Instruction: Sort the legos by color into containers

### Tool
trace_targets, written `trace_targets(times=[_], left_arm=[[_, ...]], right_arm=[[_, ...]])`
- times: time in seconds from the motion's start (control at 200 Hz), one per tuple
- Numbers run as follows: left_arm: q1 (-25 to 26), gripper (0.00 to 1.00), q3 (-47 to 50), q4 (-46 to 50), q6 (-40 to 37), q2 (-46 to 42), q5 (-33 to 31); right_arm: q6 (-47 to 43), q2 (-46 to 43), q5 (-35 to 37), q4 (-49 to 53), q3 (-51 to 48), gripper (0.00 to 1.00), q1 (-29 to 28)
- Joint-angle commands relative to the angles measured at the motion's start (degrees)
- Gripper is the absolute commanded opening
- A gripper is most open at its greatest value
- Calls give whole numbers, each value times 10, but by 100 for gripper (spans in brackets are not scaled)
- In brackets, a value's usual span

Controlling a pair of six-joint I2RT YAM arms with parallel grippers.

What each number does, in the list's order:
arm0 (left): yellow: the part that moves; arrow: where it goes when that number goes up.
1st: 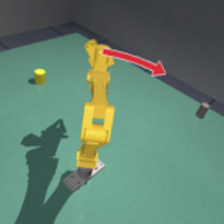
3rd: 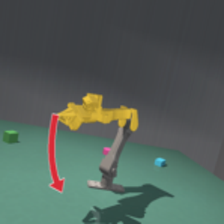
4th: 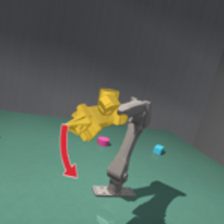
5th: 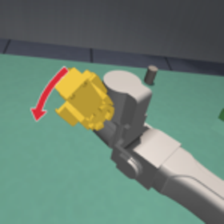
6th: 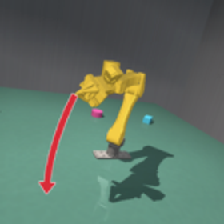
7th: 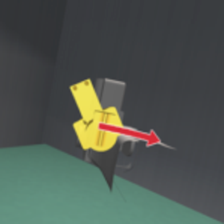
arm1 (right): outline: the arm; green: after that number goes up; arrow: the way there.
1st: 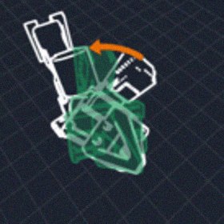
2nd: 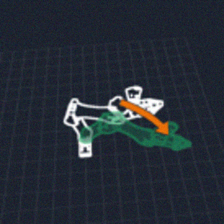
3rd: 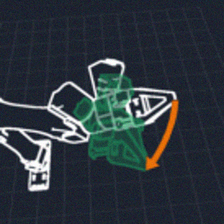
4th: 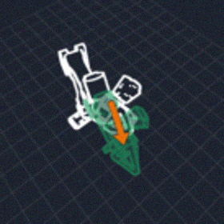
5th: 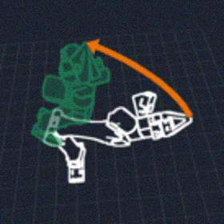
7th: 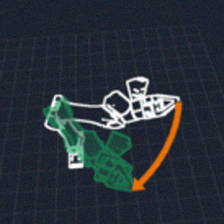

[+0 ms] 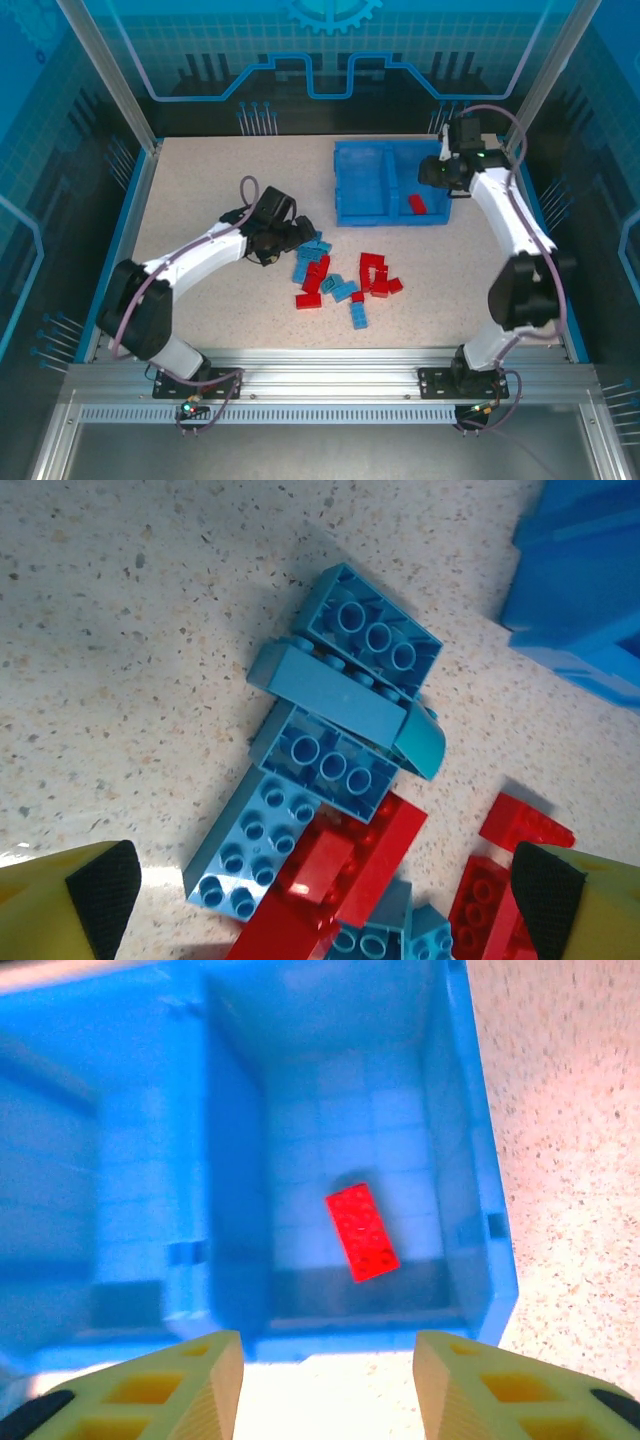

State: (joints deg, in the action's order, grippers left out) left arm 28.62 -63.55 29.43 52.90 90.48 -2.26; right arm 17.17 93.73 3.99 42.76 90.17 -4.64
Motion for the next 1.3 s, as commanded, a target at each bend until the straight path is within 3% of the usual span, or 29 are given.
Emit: trace_targets(times=[0.0, 0.155, 0.295, 0.515, 0.63, 0.875, 0.995, 1.291], left_arm=[[-2, 99, -64, 51, 20, 55, 1], [-8, 98, -160, 118, 46, 147, -6], [-16, 88, -163, 123, 119, 185, 14], [-30, 77, -133, 86, 144, 195, 23], [-40, 64, -117, 72, 162, 198, 37], [-45, 51, -104, 55, 146, 209, 68], [-45, 50, -106, 45, 140, 223, 92], [-45, 64, -135, 52, 120, 258, 93]], right_arm=[[20, -73, -96, 64, -25, 53, -18], [40, -156, -138, 118, -67, 62, -91], [67, -197, -132, 145, -98, 68, -147], [84, -222, -130, 161, -120, 72, -161], [74, -221, -129, 178, -114, 73, -160], [80, -241, -123, 183, -128, 73, -163], [83, -246, -125, 183, -133, 73, -167], [82, -252, -121, 187, -132, 73, -177]])
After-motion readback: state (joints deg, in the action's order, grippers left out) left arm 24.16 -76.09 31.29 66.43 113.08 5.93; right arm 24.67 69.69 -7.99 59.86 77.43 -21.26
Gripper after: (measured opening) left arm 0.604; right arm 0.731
